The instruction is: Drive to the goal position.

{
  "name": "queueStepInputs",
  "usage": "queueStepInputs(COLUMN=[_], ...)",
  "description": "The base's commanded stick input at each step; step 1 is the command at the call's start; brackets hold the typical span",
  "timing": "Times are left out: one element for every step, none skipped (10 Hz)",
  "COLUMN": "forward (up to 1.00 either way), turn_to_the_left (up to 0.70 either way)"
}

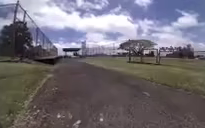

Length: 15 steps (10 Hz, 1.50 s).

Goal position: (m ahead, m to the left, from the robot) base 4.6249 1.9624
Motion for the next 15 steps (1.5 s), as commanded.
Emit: queueStepInputs(forward=[0.70, 0.70, 0.70, 0.70, 0.70, 0.70, 0.70, 0.70, 0.70, 0.70, 0.70, 0.70, 0.70, 0.70, 0.70], turn_to_the_left=[0.02, 0.02, 0.01, 0.00, 0.00, 0.01, 0.05, 0.28, 0.33, 0.33, 0.33, 0.33, 0.33, 0.33, 0.33])
